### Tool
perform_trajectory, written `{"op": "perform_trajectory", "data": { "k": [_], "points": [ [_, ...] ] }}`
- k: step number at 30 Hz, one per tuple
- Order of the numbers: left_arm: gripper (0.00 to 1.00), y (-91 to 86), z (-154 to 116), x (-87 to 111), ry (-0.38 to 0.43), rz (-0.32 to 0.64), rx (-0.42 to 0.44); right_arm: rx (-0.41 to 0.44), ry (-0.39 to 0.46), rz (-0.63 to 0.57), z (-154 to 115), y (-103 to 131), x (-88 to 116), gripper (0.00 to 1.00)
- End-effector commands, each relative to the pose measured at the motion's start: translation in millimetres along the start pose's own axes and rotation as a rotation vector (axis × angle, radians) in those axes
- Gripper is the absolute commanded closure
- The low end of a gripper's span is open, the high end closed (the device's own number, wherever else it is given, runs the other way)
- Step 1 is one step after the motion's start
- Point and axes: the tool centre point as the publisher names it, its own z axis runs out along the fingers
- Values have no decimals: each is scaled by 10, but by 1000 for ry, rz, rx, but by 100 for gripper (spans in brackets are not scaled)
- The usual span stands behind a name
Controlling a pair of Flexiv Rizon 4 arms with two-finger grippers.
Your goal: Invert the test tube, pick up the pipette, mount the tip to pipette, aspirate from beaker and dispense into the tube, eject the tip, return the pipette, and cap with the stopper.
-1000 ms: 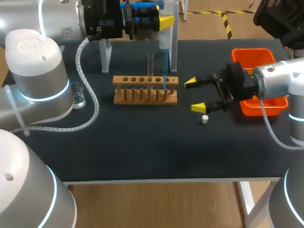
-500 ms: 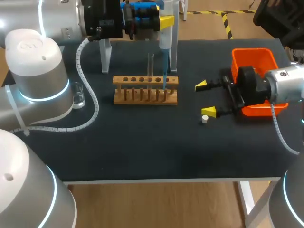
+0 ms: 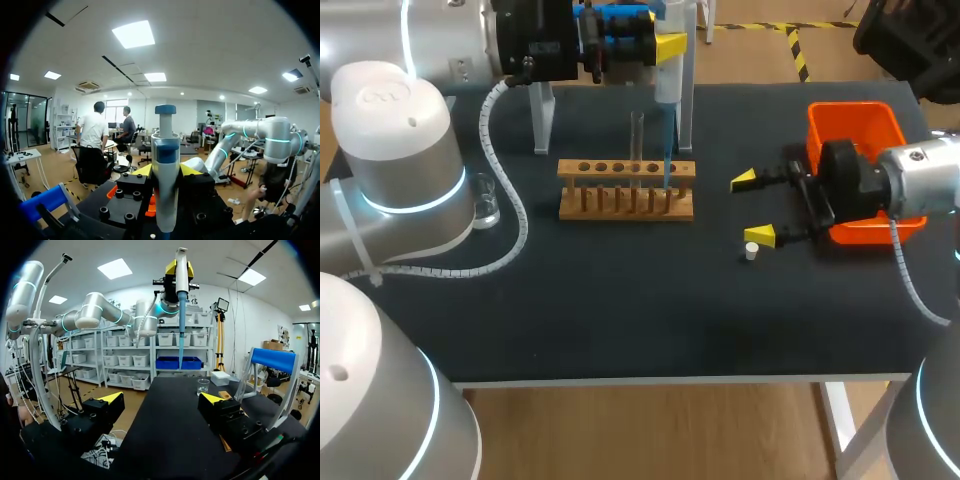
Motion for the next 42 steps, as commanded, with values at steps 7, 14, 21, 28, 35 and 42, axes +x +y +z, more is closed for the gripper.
{"op": "perform_trajectory", "data": {
  "k": [7,14,21,28,35,42],
  "points": [
    [100,145,-403,-46,-82,47,1,1,0,0,-10,4,6,0],
    [100,211,-953,-155,-179,118,-24,1,0,0,-10,4,6,0],
    [100,341,-1463,-338,-255,168,-46,1,0,0,-10,4,6,0],
    [100,485,-1864,-562,-307,198,-40,1,0,0,-10,4,6,0],
    [100,612,-2146,-741,-328,212,-50,1,0,0,-10,4,6,0],
    [100,743,-2403,-855,-356,217,-36,1,0,0,-10,4,6,0]
  ]
}}
